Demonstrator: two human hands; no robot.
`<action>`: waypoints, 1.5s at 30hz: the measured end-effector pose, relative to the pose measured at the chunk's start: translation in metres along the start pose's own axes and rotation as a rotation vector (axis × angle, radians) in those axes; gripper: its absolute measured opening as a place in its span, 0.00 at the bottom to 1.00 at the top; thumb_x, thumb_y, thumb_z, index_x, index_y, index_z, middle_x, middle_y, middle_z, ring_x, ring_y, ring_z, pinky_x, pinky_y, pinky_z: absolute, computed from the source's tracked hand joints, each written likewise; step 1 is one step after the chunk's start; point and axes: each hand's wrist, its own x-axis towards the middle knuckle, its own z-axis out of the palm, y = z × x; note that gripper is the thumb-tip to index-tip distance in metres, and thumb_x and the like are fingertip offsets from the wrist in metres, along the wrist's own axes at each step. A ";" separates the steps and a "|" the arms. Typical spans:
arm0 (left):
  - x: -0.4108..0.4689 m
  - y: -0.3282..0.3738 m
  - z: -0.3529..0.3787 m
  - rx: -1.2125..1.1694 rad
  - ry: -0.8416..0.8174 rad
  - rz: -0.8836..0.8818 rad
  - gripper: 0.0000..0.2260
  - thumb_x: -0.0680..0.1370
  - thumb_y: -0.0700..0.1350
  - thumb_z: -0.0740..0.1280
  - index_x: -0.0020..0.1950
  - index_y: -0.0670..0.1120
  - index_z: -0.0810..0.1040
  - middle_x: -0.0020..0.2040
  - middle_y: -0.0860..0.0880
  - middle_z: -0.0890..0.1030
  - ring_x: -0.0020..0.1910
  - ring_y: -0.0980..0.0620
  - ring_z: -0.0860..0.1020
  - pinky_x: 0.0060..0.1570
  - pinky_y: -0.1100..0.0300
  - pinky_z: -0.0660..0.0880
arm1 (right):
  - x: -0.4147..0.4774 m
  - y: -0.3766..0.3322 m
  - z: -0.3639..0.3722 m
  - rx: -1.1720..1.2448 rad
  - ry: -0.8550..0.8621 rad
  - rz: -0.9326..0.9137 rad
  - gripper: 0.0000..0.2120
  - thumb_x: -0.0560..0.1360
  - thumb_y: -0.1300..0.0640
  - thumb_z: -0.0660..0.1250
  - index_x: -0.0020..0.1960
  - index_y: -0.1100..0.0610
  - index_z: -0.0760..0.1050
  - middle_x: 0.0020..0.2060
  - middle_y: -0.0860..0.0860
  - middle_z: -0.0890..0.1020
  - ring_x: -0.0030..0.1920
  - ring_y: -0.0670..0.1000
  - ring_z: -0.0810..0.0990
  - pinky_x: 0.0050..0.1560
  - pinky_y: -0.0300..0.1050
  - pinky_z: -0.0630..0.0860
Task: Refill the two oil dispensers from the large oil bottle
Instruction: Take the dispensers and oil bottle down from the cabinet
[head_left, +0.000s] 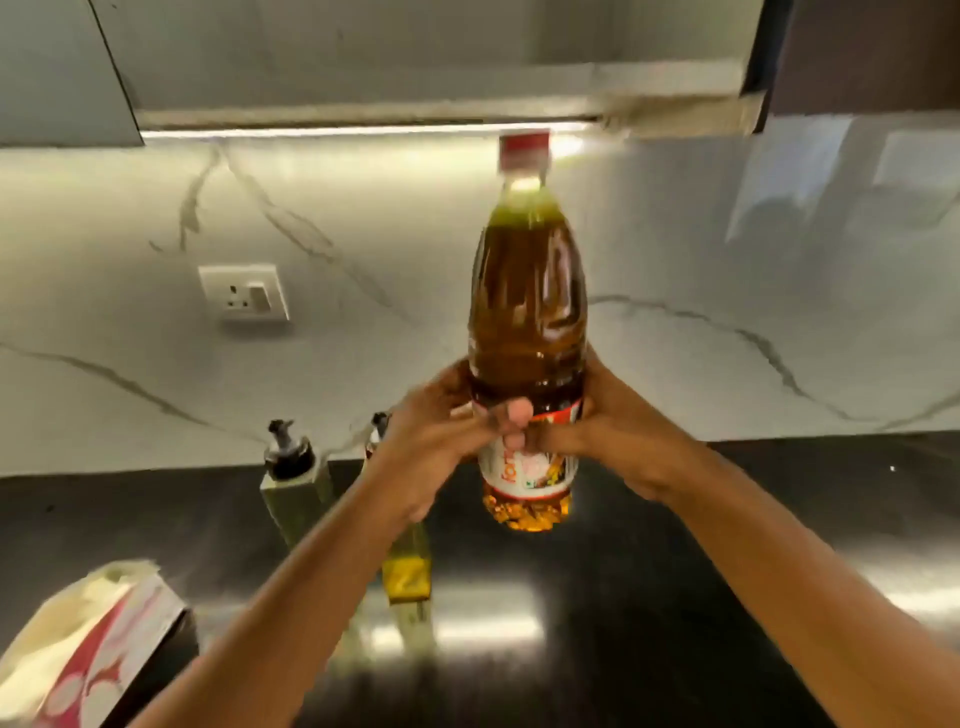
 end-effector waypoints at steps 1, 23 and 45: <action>-0.005 -0.026 -0.001 -0.025 0.008 -0.035 0.21 0.63 0.49 0.76 0.55 0.51 0.80 0.48 0.51 0.85 0.46 0.54 0.84 0.43 0.61 0.79 | 0.000 0.023 0.003 -0.018 -0.027 0.055 0.41 0.62 0.63 0.78 0.68 0.50 0.60 0.58 0.50 0.79 0.57 0.48 0.79 0.60 0.52 0.75; -0.009 -0.283 -0.032 0.076 0.082 -0.354 0.36 0.64 0.51 0.80 0.69 0.56 0.70 0.62 0.59 0.79 0.64 0.60 0.75 0.58 0.66 0.74 | 0.036 0.291 0.041 -0.039 -0.124 0.407 0.47 0.57 0.54 0.80 0.63 0.29 0.57 0.60 0.37 0.74 0.61 0.37 0.73 0.60 0.38 0.72; -0.096 -0.135 -0.016 -0.234 0.321 -0.533 0.17 0.76 0.51 0.65 0.63 0.46 0.77 0.55 0.44 0.84 0.54 0.45 0.82 0.50 0.53 0.79 | -0.010 0.130 0.043 -0.681 -0.263 0.307 0.18 0.71 0.50 0.71 0.60 0.49 0.75 0.48 0.45 0.82 0.50 0.45 0.80 0.53 0.42 0.76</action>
